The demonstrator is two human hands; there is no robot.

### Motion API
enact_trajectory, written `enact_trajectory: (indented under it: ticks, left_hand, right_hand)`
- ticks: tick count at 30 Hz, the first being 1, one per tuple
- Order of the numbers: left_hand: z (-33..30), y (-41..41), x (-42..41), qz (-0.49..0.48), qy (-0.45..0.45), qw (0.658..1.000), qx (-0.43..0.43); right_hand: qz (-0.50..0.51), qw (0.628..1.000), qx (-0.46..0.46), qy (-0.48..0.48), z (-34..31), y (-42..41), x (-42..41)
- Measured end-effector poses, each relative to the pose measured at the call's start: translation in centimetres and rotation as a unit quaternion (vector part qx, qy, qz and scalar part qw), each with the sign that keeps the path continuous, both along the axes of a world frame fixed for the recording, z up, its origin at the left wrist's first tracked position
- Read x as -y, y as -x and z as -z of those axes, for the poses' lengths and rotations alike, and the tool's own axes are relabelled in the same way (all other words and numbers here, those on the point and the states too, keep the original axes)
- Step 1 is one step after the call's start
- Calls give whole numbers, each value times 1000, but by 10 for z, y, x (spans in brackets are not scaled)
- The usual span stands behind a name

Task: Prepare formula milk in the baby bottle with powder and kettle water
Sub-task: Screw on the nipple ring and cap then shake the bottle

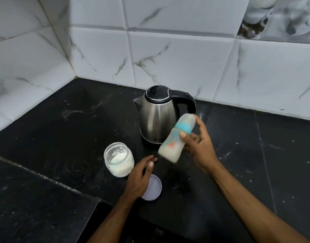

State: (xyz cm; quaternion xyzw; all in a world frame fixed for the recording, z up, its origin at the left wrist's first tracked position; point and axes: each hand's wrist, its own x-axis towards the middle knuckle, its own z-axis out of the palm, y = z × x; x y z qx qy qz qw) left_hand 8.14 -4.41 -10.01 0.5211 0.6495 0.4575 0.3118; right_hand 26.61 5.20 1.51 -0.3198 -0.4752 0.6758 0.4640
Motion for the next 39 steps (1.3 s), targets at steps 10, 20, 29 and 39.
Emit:
enact_trajectory:
  ticks: [10, 20, 29, 39]
  left_hand:
    - [2, 0, 0, -5, 1, 1000, -3]
    - [3, 2, 0, -11, 3, 1000, -8]
    - [7, 1, -1, -11, 7, 1000, 19]
    - [3, 0, 0, -9, 6, 1000, 7]
  right_hand:
    - [2, 999, -27, 20, -1, 3, -1]
    - [-31, 999, -1, 10, 2, 6, 5]
    - [-120, 989, 84, -30, 13, -2, 23]
    - [-69, 997, 20, 43, 18, 1, 20]
